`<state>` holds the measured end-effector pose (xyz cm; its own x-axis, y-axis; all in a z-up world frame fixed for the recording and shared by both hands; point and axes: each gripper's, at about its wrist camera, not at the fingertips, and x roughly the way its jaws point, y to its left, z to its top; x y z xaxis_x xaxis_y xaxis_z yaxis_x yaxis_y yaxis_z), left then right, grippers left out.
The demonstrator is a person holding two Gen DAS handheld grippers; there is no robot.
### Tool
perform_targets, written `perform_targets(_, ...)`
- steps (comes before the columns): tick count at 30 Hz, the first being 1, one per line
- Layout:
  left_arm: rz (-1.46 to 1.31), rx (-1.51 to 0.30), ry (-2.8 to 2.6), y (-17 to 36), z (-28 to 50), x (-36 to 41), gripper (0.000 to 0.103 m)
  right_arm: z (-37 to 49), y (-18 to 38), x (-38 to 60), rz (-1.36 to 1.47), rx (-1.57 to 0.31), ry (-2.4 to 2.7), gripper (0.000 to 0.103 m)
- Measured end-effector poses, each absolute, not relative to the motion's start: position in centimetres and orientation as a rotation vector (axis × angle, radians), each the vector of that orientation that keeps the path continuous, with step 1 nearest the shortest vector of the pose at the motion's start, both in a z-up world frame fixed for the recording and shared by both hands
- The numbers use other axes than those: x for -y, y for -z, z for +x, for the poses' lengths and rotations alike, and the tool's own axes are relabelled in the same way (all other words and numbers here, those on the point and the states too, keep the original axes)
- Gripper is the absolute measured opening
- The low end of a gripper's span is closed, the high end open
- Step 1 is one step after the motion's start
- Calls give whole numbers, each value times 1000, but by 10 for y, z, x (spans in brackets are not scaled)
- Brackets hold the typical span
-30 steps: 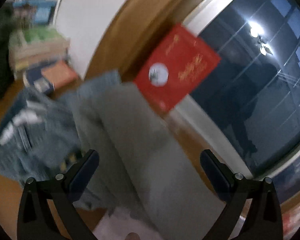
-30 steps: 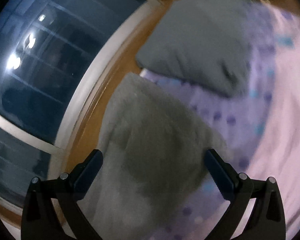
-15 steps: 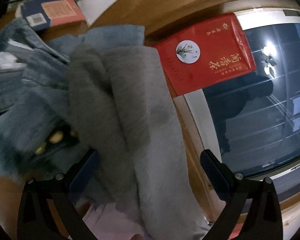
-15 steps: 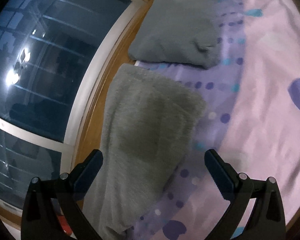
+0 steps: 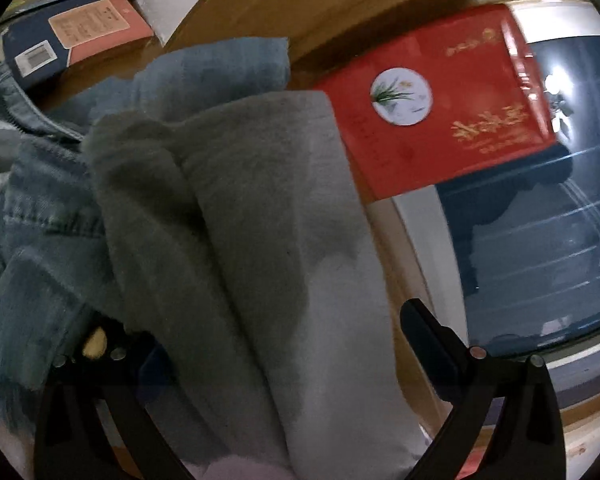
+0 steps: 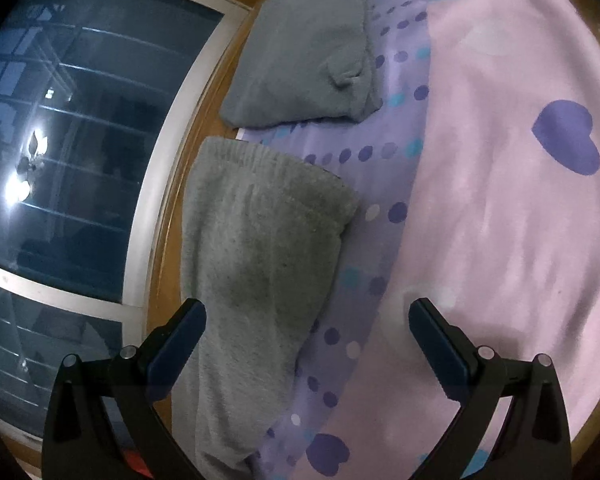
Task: Fold clothes
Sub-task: 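Move both open tools away from the folded sweatpants, then grasp the grey cloth on the desk beside the blue jeans with the left tool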
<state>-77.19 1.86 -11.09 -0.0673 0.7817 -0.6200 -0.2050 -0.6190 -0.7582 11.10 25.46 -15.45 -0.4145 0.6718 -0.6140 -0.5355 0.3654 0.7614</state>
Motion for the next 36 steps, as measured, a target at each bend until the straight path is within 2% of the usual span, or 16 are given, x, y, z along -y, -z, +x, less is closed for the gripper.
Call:
perform_targets(2, -1501, 696, -1768, 113, -774, -13, 99, 108, 154, -256, 125, -1488, -1344, 103)
perform_targets(3, -1502, 735, -1771, 114, -774, -9, 91, 107, 154, -257, 123, -1486, -1350, 103)
perform_targets(5, -1525, 781, -1802, 112, -767, 2, 26, 105, 153, -259, 119, -1483, -1360, 103)
perform_targets(7, -1550, 823, -1835, 110, -760, 13, 20, 102, 152, -260, 117, -1475, -1379, 103)
perform_targets(13, -1583, 789, -1824, 92, -755, 18, 17, 90, 151, -266, 80, -1461, -1434, 103)
perform_targets(18, -1648, 765, -1780, 80, -790, 0, 18, 79, 154, -271, 41, -1468, -1457, 103)
perform_targets(22, -1744, 726, -1730, 89, -810, -14, 26, 80, 159, -271, 52, -1486, -1453, 103)
perform_targets(26, -1804, 659, -1694, 84, -815, -17, 27, 82, 161, -270, 63, -1493, -1460, 103)
perform_targets(36, -1819, 182, -1706, 57, -802, -2, 27, 86, 160, -264, 64, -1491, -1464, 102)
